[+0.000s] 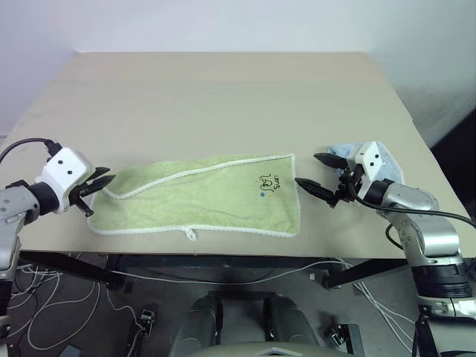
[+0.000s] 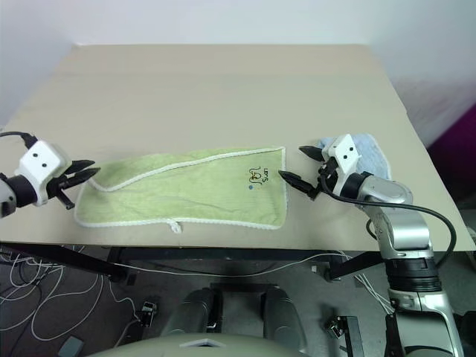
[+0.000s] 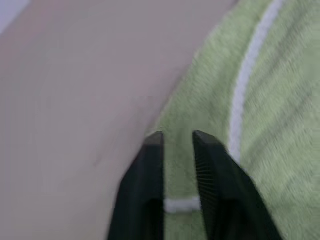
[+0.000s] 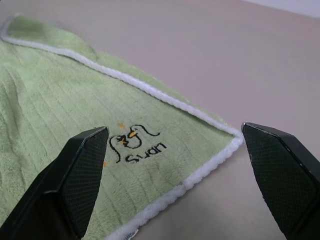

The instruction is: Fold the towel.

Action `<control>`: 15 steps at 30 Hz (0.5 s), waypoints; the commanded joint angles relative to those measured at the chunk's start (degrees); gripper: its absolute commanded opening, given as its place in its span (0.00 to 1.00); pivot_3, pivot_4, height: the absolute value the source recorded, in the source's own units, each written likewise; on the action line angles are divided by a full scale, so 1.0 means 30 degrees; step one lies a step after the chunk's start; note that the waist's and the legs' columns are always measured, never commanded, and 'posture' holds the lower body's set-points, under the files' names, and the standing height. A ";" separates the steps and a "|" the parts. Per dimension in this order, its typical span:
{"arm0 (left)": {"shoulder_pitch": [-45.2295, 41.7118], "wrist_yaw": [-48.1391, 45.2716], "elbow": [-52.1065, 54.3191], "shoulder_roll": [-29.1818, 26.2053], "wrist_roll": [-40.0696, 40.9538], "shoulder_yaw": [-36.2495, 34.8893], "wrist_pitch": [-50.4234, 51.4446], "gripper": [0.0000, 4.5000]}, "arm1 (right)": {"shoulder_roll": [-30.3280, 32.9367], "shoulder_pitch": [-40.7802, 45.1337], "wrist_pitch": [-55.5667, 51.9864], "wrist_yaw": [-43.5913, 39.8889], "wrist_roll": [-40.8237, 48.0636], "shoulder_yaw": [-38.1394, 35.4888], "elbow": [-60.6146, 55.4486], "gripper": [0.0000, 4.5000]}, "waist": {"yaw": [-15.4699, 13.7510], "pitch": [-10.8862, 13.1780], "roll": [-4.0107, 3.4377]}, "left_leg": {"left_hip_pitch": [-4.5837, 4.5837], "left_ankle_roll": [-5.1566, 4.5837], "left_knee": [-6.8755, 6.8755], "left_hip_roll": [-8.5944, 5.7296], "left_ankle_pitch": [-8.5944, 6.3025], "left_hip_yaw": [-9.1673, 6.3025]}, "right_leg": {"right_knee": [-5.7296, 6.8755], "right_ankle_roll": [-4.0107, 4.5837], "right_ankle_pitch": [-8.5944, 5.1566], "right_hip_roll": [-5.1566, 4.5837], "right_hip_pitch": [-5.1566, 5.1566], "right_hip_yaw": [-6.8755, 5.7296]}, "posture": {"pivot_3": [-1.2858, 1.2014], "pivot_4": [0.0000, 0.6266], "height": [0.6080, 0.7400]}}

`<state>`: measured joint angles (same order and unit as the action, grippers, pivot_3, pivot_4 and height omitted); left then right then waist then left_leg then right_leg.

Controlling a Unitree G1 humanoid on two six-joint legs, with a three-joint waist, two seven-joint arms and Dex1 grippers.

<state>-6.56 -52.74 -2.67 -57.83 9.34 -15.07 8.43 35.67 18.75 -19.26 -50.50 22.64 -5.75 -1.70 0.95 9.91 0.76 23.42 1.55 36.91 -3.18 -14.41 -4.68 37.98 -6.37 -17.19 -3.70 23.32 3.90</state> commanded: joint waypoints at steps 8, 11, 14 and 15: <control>-0.0861 -0.0875 -0.1014 -0.2339 -0.3469 0.2404 -0.3114 0.79 | 0.0450 0.1089 0.0250 -0.0520 -0.0357 0.0027 0.0415 1.00 | -0.0026 0.0008 -0.0014 | 0.0000 0.0000 -0.0004 -0.0001 0.0000 0.0004 | -0.0003 0.0001 0.0000 -0.0005 0.0001 -0.0002 | 0.52 0.24 1.00; -0.1699 -0.0835 -0.2463 -0.2600 -0.4627 0.3393 -0.4499 0.79 | 0.0555 0.1033 0.0148 -0.0562 -0.0333 -0.0109 0.0268 1.00 | -0.0015 0.0008 -0.0014 | 0.0003 -0.0002 -0.0007 -0.0002 -0.0001 0.0007 | -0.0007 0.0001 0.0000 -0.0003 0.0005 -0.0003 | 0.52 0.24 1.00; -0.3031 -0.0957 -0.4201 -0.2798 -0.5626 0.4448 -0.5558 0.79 | 0.0671 0.0889 0.0078 -0.0495 -0.0340 -0.0168 0.0076 1.00 | -0.0012 0.0008 -0.0014 | 0.0003 -0.0002 -0.0008 -0.0002 -0.0001 0.0006 | -0.0002 0.0000 0.0000 0.0005 0.0008 -0.0007 | 0.52 0.24 1.00; -0.3422 -0.1037 -0.4651 -0.2835 -0.5873 0.4739 -0.5795 0.79 | 0.0705 0.0861 0.0054 -0.0479 -0.0326 -0.0187 0.0031 1.00 | -0.0012 0.0008 -0.0014 | 0.0003 -0.0002 -0.0007 -0.0002 0.0000 0.0008 | -0.0002 0.0000 0.0000 0.0005 0.0007 -0.0007 | 0.52 0.24 1.00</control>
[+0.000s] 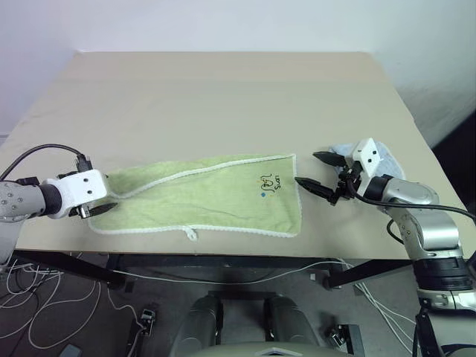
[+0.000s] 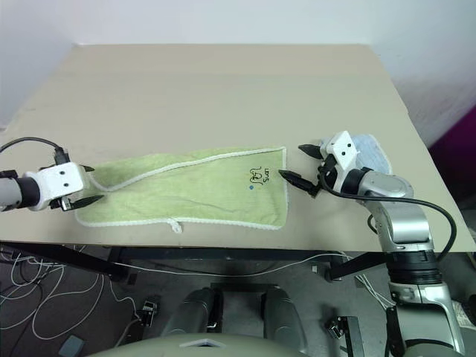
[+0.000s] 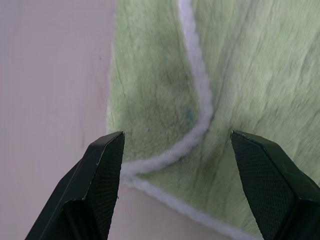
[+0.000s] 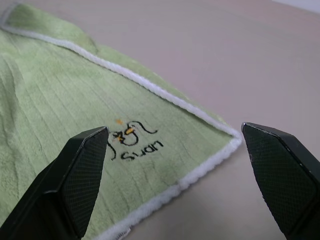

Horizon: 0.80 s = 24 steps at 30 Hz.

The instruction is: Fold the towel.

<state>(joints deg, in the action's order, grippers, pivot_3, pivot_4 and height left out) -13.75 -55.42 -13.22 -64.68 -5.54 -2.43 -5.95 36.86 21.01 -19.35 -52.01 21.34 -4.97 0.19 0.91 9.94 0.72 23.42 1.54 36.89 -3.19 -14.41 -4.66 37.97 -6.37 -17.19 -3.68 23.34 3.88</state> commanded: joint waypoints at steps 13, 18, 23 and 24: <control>-0.6813 0.0867 -0.8054 0.1102 -0.4133 0.3974 -0.5315 0.79 | 0.0348 -0.0087 -0.0077 0.0309 0.0152 -0.0493 -0.0914 1.00 | -0.0003 -0.0001 0.0004 | 0.0007 -0.0005 0.0032 -0.0010 0.0002 0.0004 | 0.0022 -0.0007 0.0001 0.0039 -0.0003 -0.0015 | 0.52 0.24 1.00; -0.7786 0.1034 -0.9641 0.1477 -0.4618 0.4610 -0.6666 0.79 | 0.0347 0.0083 0.0026 0.0363 0.0108 -0.0511 -0.0748 1.00 | 0.0003 -0.0001 0.0005 | 0.0009 -0.0006 0.0041 -0.0011 0.0002 0.0003 | 0.0035 -0.0008 0.0000 0.0044 0.0000 -0.0019 | 0.52 0.24 1.00; -0.7879 0.0632 -0.9745 0.1721 -0.3735 0.4269 -0.7522 0.79 | 0.0343 -0.0063 0.0066 0.0428 0.0098 -0.0542 -0.0868 1.00 | 0.0004 -0.0002 0.0004 | 0.0009 -0.0006 0.0042 -0.0011 0.0002 0.0003 | 0.0040 -0.0009 0.0000 0.0044 0.0000 -0.0019 | 0.52 0.24 1.00; -0.7772 0.0305 -0.9540 0.1737 -0.3293 0.4076 -0.7505 0.79 | 0.0341 -0.0082 0.0073 0.0449 0.0091 -0.0543 -0.0882 1.00 | -0.0015 -0.0002 0.0004 | 0.0009 -0.0006 0.0044 -0.0012 0.0002 0.0003 | 0.0039 -0.0009 0.0000 0.0042 -0.0001 -0.0019 | 0.52 0.24 1.00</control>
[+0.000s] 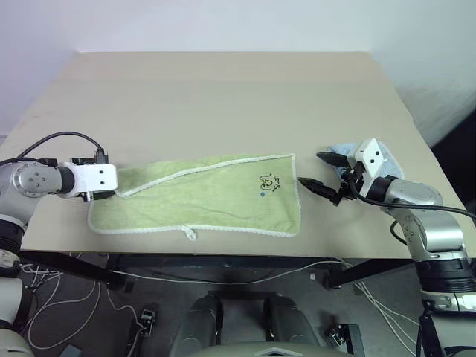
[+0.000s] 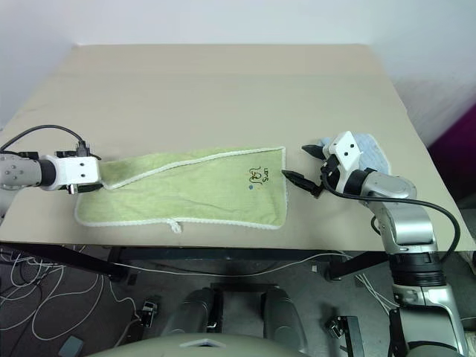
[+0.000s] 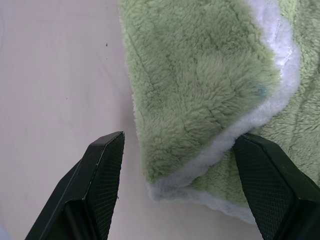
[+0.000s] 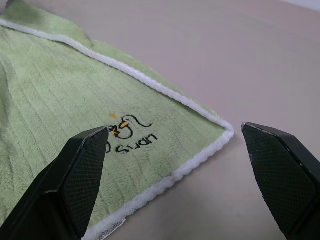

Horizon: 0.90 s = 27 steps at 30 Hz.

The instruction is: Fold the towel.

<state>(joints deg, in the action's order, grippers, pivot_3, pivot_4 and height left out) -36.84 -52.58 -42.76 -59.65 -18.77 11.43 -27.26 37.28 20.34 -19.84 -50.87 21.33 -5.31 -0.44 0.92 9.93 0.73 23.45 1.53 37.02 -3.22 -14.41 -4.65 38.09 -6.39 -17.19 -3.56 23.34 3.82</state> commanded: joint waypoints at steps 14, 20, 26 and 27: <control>0.1672 -0.1398 0.2970 -0.0787 0.3133 -0.1922 -0.0594 0.79 | -0.0090 0.0561 0.0521 0.0036 -0.0075 -0.0123 -0.0143 1.00 | 0.0003 0.0000 0.0001 | 0.0003 -0.0003 0.0008 0.0006 -0.0002 -0.0003 | 0.0004 0.0000 0.0000 -0.0008 0.0001 0.0002 | 0.52 0.24 1.00; 0.0705 0.0824 0.2528 -0.0349 0.2357 -0.2012 -0.1752 0.79 | -0.0095 0.0812 0.0650 -0.0074 -0.0116 -0.0026 0.0156 1.00 | 0.0002 -0.0001 0.0003 | 0.0002 -0.0003 0.0012 0.0002 -0.0001 -0.0003 | 0.0005 -0.0001 0.0000 -0.0002 0.0000 -0.0001 | 0.52 0.24 1.00; 0.0685 0.1208 0.2519 -0.0098 0.2763 -0.1899 -0.2138 0.79 | -0.0049 0.0821 0.0700 -0.0148 -0.0123 0.0011 0.0151 1.00 | 0.0048 -0.0001 0.0002 | 0.0002 -0.0003 0.0012 0.0000 -0.0001 0.0000 | 0.0010 -0.0001 0.0000 0.0005 0.0004 -0.0001 | 0.52 0.24 1.00; 0.0727 0.1136 0.2540 -0.0083 0.2835 -0.1918 -0.2172 0.79 | -0.0042 0.0821 0.0706 -0.0154 -0.0123 0.0007 0.0157 1.00 | 0.0056 -0.0001 0.0002 | 0.0003 -0.0003 0.0012 0.0002 -0.0001 -0.0001 | 0.0013 -0.0001 0.0000 0.0007 0.0006 -0.0001 | 0.52 0.24 1.00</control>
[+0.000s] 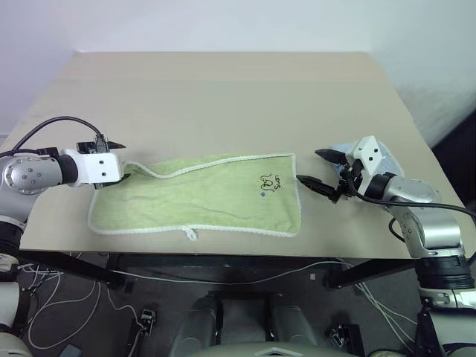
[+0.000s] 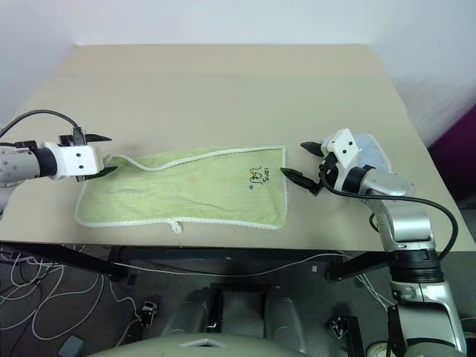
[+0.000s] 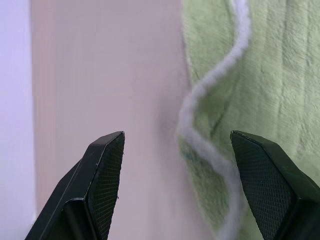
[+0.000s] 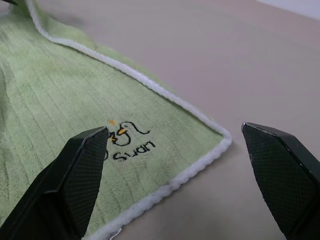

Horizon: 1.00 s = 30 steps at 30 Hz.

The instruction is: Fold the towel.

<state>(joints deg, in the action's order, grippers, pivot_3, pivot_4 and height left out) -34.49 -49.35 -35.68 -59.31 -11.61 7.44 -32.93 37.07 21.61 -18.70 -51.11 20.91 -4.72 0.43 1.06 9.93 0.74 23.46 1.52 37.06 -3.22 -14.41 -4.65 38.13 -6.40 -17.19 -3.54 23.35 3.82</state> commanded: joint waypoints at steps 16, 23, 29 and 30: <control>0.1278 -0.0300 0.0252 -0.0544 0.1057 -0.1058 -0.0156 0.01 | 0.0063 0.0321 0.0415 -0.0007 -0.0022 -0.0255 -0.0222 1.00 | -0.0020 0.0000 0.0000 | 0.0000 0.0000 0.0002 0.0000 0.0000 0.0000 | 0.0000 0.0000 0.0000 -0.0002 -0.0002 0.0001 | 0.52 0.24 1.00; 0.2233 -0.0314 0.1264 -0.0396 0.1786 -0.1727 0.0788 0.01 | 0.0072 0.0682 0.0764 -0.0075 -0.0370 -0.0020 -0.0283 1.00 | -0.0007 0.0000 0.0000 | 0.0000 0.0000 0.0002 0.0001 0.0000 -0.0001 | 0.0003 0.0000 0.0000 -0.0006 0.0000 0.0001 | 0.52 0.24 1.00; 0.3808 0.0147 0.2711 -0.0177 0.2539 -0.2715 0.2239 0.01 | 0.0821 0.1969 0.2077 -0.0976 -0.1843 0.1008 0.0104 1.00 | 0.0031 0.0000 -0.0002 | 0.0000 0.0000 -0.0001 0.0007 0.0000 0.0002 | 0.0009 0.0000 0.0000 -0.0009 0.0013 0.0007 | 0.52 0.24 1.00; 0.4072 0.0254 0.2862 -0.0180 0.2585 -0.2865 0.2431 0.01 | 0.0921 0.2394 0.2396 -0.1072 -0.2309 0.1338 0.0645 1.00 | 0.0030 0.0000 -0.0001 | 0.0000 0.0000 0.0000 0.0006 0.0000 0.0002 | 0.0007 0.0000 0.0000 -0.0012 0.0010 0.0006 | 0.52 0.24 1.00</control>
<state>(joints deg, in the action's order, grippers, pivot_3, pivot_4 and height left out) -22.59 -49.45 -28.52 -59.31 -5.48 1.03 -26.41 38.98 27.24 -13.43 -53.56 15.49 -1.02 1.35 1.15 9.93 0.74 23.46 1.52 37.06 -3.20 -14.41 -4.64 38.14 -6.40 -17.19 -3.58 23.37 3.83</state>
